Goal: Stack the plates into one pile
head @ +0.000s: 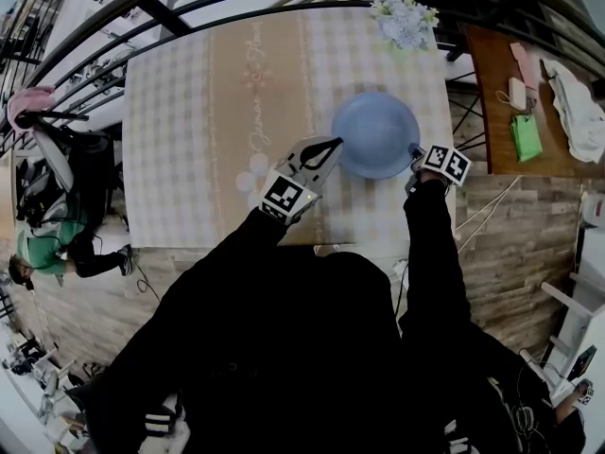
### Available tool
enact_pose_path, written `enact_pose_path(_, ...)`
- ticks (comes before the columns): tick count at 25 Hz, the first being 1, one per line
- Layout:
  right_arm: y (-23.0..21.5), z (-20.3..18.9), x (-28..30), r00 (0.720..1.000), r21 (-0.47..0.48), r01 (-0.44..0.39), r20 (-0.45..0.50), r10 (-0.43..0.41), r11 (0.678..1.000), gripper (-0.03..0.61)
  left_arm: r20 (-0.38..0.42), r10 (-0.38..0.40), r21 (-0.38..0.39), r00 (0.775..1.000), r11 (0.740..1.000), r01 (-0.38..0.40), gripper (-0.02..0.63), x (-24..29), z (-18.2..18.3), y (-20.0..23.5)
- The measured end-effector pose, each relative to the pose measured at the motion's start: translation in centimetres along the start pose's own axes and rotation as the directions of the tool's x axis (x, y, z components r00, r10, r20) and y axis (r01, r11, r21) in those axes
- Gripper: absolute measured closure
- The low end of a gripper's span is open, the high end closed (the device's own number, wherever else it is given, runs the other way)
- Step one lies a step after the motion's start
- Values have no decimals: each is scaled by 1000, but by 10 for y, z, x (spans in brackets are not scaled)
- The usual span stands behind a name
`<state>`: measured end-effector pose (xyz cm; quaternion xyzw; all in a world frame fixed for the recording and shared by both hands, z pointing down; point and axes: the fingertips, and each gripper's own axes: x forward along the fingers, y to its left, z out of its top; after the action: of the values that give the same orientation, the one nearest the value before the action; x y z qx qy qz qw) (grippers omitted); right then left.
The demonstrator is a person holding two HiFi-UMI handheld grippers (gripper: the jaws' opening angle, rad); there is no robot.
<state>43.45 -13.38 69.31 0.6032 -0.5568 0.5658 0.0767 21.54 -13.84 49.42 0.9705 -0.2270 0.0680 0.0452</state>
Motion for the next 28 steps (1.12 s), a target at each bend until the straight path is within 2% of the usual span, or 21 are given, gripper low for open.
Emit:
enact_pose_path(11, -7, 0, 6, 1000, -26, 5, -2, -5, 1000, 530, -6, 14, 6, 1000, 1000, -13, 594, 2, -1, -5)
enact_pose_path(16, 5, 3, 3, 1000, -85, -1, 15, 2, 996, 381, -9, 2, 13, 1000, 1000, -2, 594, 1, 1, -10)
enact_pose_path(21, 14, 14, -10, 998, -139, 14, 63, -5, 990, 356, -6, 3, 11, 1000, 1000, -3, 594, -3, 5, -11)
enact_pose_path(24, 31, 20, -23, 995, -220, -1, 97, 23, 975, 356, -23, -7, 7, 1000, 1000, 7, 594, -5, 6, -11)
enact_pose_path(28, 70, 20, -45, 982, -375, -37, 158, 103, 926, 357, -30, -14, -4, 999, 1000, 14, 592, -13, 13, -11)
